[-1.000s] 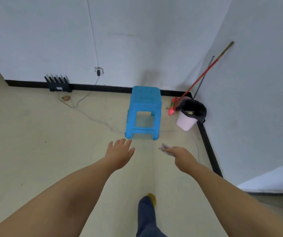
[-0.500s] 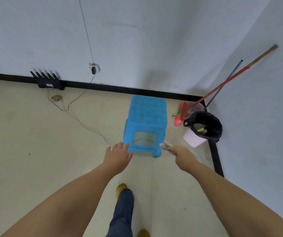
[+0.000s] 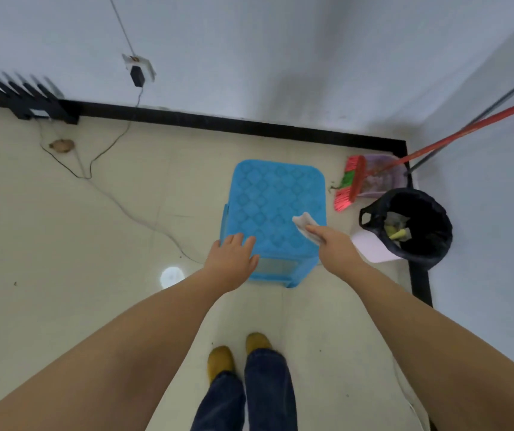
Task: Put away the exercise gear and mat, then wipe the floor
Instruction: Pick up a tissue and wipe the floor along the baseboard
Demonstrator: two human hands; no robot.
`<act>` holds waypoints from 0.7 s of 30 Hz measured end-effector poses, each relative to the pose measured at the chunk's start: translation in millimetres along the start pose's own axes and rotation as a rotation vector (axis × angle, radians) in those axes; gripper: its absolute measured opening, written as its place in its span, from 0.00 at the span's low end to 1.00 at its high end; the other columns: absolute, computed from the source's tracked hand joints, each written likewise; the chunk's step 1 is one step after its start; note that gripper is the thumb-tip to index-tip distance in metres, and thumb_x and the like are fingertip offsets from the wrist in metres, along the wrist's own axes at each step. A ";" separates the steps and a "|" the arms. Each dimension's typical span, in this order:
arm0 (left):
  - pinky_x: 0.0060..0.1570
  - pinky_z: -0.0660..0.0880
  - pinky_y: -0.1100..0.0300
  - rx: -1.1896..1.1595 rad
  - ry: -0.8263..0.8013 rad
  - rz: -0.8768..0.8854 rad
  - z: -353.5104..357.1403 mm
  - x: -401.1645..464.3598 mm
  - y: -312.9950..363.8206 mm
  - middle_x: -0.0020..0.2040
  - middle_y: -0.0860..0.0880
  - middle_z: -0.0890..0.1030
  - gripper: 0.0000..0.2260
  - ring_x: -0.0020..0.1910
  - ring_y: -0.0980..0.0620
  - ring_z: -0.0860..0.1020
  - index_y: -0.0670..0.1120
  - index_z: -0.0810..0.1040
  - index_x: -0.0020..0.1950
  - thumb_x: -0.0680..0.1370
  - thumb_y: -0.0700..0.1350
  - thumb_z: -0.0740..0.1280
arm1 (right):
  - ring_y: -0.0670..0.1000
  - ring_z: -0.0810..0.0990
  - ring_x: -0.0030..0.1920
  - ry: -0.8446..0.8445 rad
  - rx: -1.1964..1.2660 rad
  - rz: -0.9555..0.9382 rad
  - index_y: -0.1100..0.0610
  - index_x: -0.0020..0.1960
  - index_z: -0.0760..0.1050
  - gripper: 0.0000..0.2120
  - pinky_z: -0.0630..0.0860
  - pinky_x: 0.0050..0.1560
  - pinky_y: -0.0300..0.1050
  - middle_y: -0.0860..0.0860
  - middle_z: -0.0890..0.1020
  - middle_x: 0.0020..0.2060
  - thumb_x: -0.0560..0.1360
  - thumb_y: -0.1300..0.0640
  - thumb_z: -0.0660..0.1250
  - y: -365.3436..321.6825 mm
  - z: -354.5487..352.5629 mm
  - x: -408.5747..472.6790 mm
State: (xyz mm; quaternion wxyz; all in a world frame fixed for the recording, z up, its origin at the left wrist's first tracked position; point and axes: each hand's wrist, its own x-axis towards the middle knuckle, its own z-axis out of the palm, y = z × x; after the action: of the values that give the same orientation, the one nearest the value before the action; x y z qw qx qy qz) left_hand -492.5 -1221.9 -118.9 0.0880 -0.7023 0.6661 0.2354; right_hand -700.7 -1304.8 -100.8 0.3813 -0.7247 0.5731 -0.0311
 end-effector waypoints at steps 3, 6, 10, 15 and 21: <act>0.67 0.61 0.51 -0.011 0.033 -0.006 31.1 46.0 -2.6 0.73 0.44 0.62 0.22 0.71 0.46 0.62 0.47 0.57 0.75 0.82 0.53 0.51 | 0.59 0.72 0.67 0.062 0.002 -0.087 0.63 0.68 0.70 0.32 0.63 0.59 0.31 0.58 0.74 0.66 0.67 0.81 0.52 17.3 25.4 51.5; 0.71 0.56 0.50 0.021 0.039 0.001 62.3 79.4 -11.4 0.76 0.43 0.55 0.23 0.75 0.46 0.55 0.48 0.55 0.76 0.82 0.52 0.51 | 0.54 0.64 0.73 0.096 -0.034 -0.230 0.55 0.73 0.66 0.42 0.60 0.73 0.44 0.50 0.68 0.71 0.62 0.80 0.50 47.4 62.5 97.8; 0.73 0.52 0.46 0.017 0.056 0.008 102.9 92.5 -26.7 0.78 0.43 0.52 0.24 0.76 0.45 0.53 0.48 0.55 0.77 0.81 0.54 0.49 | 0.59 0.59 0.75 0.069 -0.380 -0.258 0.55 0.75 0.60 0.31 0.63 0.71 0.59 0.54 0.61 0.75 0.73 0.65 0.53 71.9 105.2 117.8; 0.74 0.48 0.46 0.045 0.004 -0.002 115.9 85.4 -27.6 0.78 0.45 0.41 0.28 0.77 0.48 0.42 0.49 0.44 0.78 0.82 0.53 0.52 | 0.59 0.49 0.77 -0.082 -0.563 -0.218 0.54 0.76 0.58 0.35 0.49 0.72 0.62 0.56 0.51 0.77 0.73 0.40 0.39 69.5 118.2 103.3; 0.73 0.54 0.47 -0.045 -0.215 -0.048 67.1 83.6 -21.0 0.78 0.43 0.48 0.25 0.77 0.47 0.49 0.47 0.51 0.77 0.82 0.50 0.54 | 0.56 0.51 0.76 -0.334 -0.615 -0.169 0.48 0.77 0.51 0.29 0.61 0.70 0.61 0.52 0.49 0.77 0.79 0.40 0.47 43.2 77.3 116.5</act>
State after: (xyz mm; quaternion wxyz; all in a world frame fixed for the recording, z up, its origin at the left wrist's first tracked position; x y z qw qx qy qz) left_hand -486.0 -1265.2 -219.0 0.1491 -0.6906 0.6302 0.3220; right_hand -658.6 -1366.6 -226.5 0.2297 -0.8456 0.4233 0.2302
